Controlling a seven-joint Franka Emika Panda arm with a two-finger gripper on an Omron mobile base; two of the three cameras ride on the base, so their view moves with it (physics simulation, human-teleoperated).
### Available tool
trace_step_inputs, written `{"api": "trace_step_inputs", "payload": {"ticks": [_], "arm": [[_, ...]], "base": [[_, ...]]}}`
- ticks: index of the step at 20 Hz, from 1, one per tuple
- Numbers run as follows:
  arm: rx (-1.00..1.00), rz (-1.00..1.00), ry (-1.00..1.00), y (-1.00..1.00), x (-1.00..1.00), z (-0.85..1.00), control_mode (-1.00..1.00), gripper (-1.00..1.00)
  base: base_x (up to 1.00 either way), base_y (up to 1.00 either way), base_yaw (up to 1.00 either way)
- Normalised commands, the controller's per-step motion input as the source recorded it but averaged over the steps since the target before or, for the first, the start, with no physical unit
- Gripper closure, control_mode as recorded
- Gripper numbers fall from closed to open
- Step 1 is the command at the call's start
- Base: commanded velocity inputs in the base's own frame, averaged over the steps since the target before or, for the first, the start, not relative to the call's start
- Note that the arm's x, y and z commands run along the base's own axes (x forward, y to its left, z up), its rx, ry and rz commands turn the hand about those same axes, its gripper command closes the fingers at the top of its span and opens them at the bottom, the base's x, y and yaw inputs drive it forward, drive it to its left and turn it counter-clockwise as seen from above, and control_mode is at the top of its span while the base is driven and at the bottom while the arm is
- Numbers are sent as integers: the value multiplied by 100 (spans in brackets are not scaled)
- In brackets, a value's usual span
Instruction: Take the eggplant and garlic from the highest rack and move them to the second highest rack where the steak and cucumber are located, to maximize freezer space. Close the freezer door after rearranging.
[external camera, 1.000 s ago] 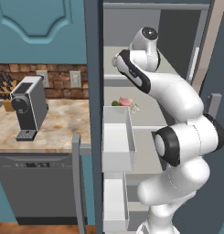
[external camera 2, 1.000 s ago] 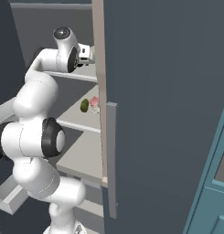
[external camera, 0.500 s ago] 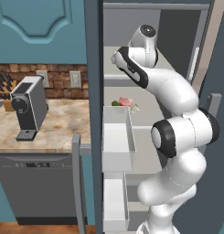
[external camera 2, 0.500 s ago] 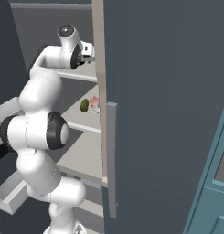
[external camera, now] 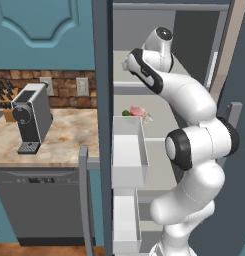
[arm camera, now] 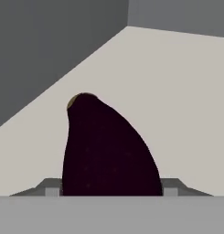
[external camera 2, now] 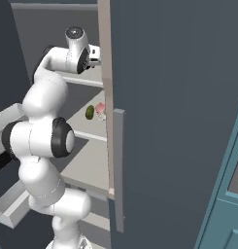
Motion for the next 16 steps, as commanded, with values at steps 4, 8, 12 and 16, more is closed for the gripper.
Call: {"api": "trace_step_inputs", "payload": {"ticks": [4, 8, 12, 16], "arm": [[0, 8, -1, 2, 2, -31, -100, 100], [0, 4, -3, 10, -7, -28, -100, 100], [0, 0, -2, 20, -53, -25, -100, 100], [0, 0, -1, 8, -80, -9, -100, 100]], "base": [[0, 0, 0], [0, 0, 0], [0, 0, 0], [0, 0, 0]]}}
